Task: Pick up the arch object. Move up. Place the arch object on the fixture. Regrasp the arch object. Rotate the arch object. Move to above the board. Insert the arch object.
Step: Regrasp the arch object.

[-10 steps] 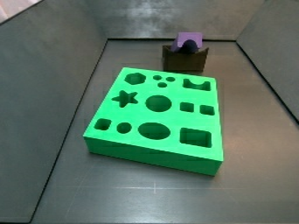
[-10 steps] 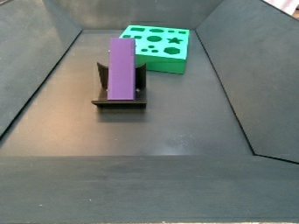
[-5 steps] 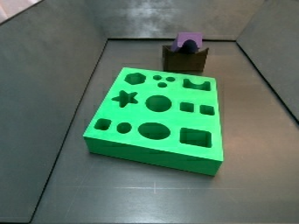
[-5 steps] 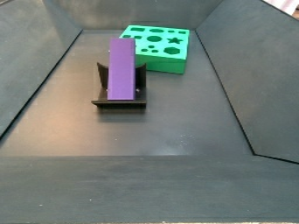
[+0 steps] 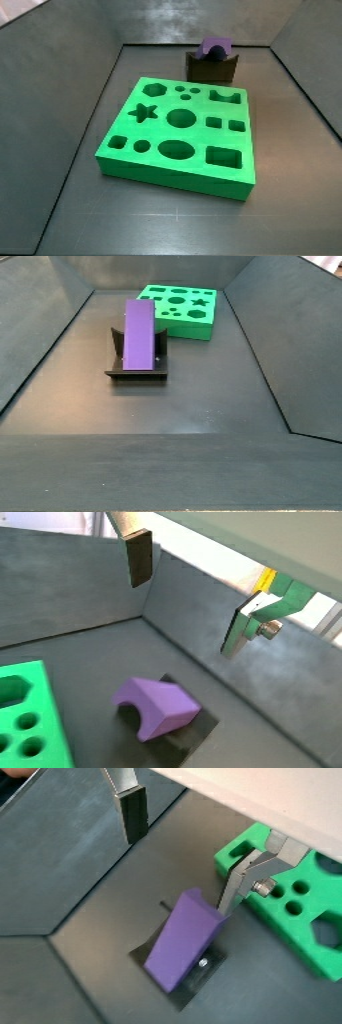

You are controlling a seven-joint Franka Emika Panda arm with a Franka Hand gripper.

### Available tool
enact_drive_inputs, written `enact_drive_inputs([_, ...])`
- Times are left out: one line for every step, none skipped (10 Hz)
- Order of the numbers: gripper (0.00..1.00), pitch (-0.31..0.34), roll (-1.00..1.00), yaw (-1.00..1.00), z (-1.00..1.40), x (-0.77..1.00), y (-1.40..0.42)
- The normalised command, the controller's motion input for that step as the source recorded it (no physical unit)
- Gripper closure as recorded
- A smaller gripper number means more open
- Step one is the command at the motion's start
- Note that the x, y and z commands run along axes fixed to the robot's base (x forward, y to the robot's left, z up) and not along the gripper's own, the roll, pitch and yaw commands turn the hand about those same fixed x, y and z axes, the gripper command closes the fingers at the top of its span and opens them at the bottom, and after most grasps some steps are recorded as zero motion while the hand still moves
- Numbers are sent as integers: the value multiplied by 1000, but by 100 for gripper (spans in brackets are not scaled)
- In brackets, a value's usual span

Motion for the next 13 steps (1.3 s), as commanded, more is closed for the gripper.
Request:
enact_drive_inputs([0, 146, 1000, 83, -11, 117, -42])
enact_drive_inputs([0, 173, 1000, 104, -13, 130, -47])
enact_drive_inputs([0, 188, 1000, 118, -12, 137, -49])
enact_drive_inputs([0, 218, 1000, 157, -12, 155, -54])
enact_drive_inputs([0, 243, 1000, 198, -15, 174, -53])
enact_drive_inputs([0, 233, 839, 236, -16, 205, -59])
enact_drive_inputs([0, 214, 724, 249, -18, 222, -59])
enact_drive_inputs([0, 153, 441, 268, -18, 268, -64])
enact_drive_inputs([0, 117, 287, 272, -14, 296, -61])
enact_drive_inputs([0, 79, 204, 264, -2, 310, -47])
enact_drive_inputs([0, 32, 174, 243, -12, 302, -53])
enact_drive_inputs([0, 14, 172, 220, -16, 288, -59])
enact_drive_inputs([0, 11, 174, 201, -16, 282, -60])
